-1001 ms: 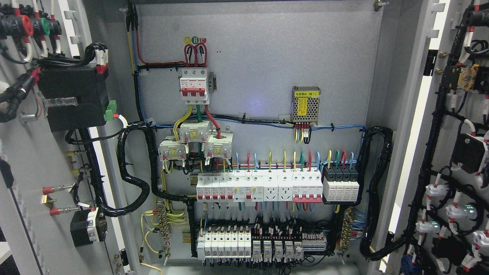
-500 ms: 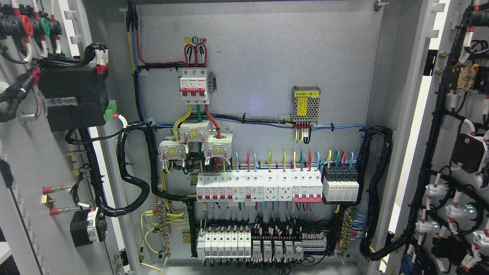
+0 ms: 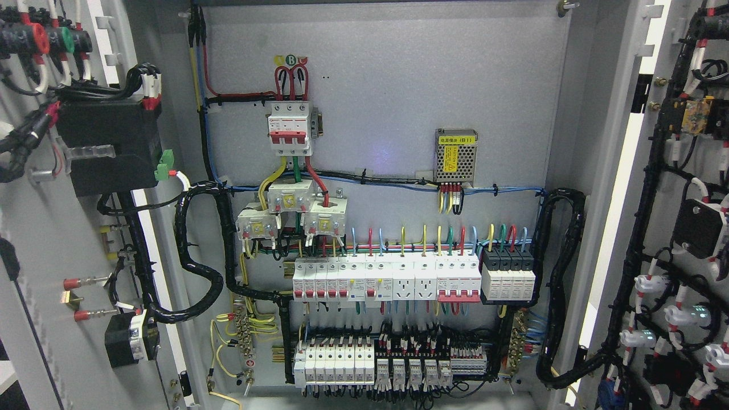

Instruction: Open door with both hands

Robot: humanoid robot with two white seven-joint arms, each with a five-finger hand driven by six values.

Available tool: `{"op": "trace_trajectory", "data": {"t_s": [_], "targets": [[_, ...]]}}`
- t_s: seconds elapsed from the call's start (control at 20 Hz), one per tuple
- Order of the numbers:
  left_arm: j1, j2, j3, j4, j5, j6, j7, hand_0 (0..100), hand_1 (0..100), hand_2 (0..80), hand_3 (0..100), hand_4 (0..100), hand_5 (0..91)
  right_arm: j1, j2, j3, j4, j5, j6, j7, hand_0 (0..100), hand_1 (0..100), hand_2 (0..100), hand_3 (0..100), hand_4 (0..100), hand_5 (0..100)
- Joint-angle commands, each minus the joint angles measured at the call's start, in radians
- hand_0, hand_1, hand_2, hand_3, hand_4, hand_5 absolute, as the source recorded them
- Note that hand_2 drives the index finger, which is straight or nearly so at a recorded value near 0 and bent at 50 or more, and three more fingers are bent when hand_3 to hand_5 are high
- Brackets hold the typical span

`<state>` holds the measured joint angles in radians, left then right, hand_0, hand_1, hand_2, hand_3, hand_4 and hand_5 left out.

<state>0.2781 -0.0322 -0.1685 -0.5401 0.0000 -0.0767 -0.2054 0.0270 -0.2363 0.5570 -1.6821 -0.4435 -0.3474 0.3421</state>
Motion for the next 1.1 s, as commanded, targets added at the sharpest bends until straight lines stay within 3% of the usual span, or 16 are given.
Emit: {"op": "trace_trajectory", "data": {"t_s": [0.0, 0.15, 0.25, 0.35, 0.5, 0.6, 0.75, 0.9, 1.05], "targets": [[0.166, 0.092, -0.252, -0.682, 0.029, -0.003, 0.004, 0, 0, 0.0, 0, 4, 0.0, 0.086, -0.06, -0.156, -0.062, 0.005, -0.01, 0.001, 0, 0, 0, 0, 0, 0], [0.251, 0.136, -0.275, -0.877, 0.028, -0.031, 0.004, 0, 0, 0.0, 0, 4, 0.0, 0.146, -0.09, -0.193, -0.129, 0.003, -0.013, 0.002, 0, 0, 0, 0, 0, 0], [0.285, 0.15, -0.276, -0.969, 0.026, -0.058, 0.004, 0, 0, 0.0, 0, 4, 0.0, 0.18, -0.106, -0.203, -0.151, 0.005, -0.056, 0.002, 0, 0, 0, 0, 0, 0], [0.289, 0.178, -0.278, -1.03, 0.026, -0.098, 0.004, 0, 0, 0.0, 0, 4, 0.0, 0.214, -0.107, -0.224, -0.154, 0.005, -0.1, 0.002, 0, 0, 0, 0, 0, 0], [0.289, 0.233, -0.276, -1.09, 0.028, -0.222, 0.003, 0, 0, 0.0, 0, 4, 0.0, 0.261, -0.104, -0.285, -0.175, 0.005, -0.116, 0.003, 0, 0, 0, 0, 0, 0], [0.294, 0.248, -0.276, -1.113, 0.028, -0.303, 0.004, 0, 0, 0.0, 0, 4, 0.0, 0.28, -0.113, -0.31, -0.179, 0.005, -0.162, 0.003, 0, 0, 0, 0, 0, 0], [0.294, 0.287, -0.269, -1.167, 0.037, -0.343, 0.004, 0, 0, 0.0, 0, 4, 0.0, 0.3, -0.136, -0.33, -0.182, 0.005, -0.217, 0.002, 0, 0, 0, 0, 0, 0], [0.294, 0.33, -0.261, -1.215, 0.083, -0.396, 0.009, 0, 0, 0.0, 0, 4, 0.0, 0.312, -0.143, -0.379, -0.2, 0.003, -0.219, 0.002, 0, 0, 0, 0, 0, 0], [0.293, 0.348, -0.235, -1.248, 0.097, -0.426, 0.044, 0, 0, 0.0, 0, 4, 0.0, 0.315, -0.172, -0.387, -0.24, -0.006, -0.219, 0.0, 0, 0, 0, 0, 0, 0]]}}
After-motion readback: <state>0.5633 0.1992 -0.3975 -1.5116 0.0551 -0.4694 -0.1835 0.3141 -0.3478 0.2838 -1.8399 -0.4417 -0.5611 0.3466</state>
